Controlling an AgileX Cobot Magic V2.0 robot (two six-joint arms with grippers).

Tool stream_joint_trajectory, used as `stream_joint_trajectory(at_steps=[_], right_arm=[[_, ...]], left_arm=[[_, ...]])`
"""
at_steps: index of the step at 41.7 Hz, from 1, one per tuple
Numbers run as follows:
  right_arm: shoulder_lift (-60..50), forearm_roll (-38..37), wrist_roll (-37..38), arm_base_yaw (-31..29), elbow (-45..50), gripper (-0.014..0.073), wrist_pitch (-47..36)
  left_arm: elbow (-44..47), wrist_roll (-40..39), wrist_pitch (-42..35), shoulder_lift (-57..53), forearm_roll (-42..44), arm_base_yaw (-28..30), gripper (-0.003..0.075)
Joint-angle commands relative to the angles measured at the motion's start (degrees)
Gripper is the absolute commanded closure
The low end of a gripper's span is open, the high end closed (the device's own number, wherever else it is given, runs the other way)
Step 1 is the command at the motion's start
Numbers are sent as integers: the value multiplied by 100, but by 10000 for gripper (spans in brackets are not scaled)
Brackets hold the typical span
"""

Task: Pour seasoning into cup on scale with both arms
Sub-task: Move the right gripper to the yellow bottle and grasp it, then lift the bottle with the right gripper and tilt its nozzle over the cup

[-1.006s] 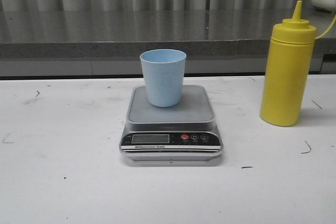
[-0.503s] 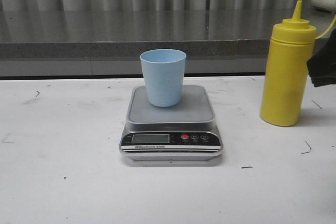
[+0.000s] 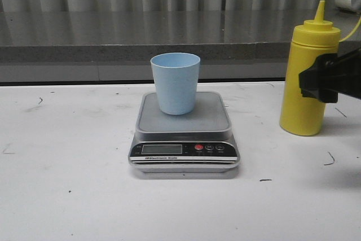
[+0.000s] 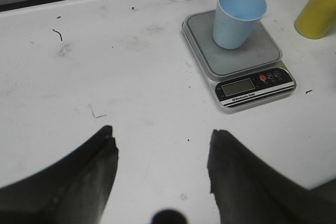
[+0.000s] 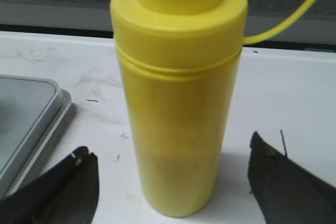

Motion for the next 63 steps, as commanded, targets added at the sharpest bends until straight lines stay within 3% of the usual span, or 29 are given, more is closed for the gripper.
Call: stream_joint_trajectory(at_steps=[1,9,37,39,46,48,55,63], right_arm=[[255,-84,8,11,-108,-8,-1216],[930,-84,8,11,-183,-8,-2241],[2239,144,8,-116,-1658,-1,-2063],[2246,144,8,-116,-1680,30,-1990],[2234,82,-31,-116,-1691,279,-1866],[2198,58,-31,-116,-1691,300,-1835],[1673,-145,-223,-116,-1691,300,-1005],[694,-237,-1560,-116,-1754,300,349]], left_arm=[[-136,-74,-390,-18,-17,-2,334],[-136,-74,-390,-18,-17,-2,334],[-136,-74,-390,-18,-17,-2,334],[-136,-74,-390,-18,-17,-2,334],[-136,-74,-390,-18,-17,-2,334],[-136,-74,-390,-18,-17,-2,334],[-136,-74,-390,-18,-17,-2,334],[-136,-74,-390,-18,-17,-2,334]])
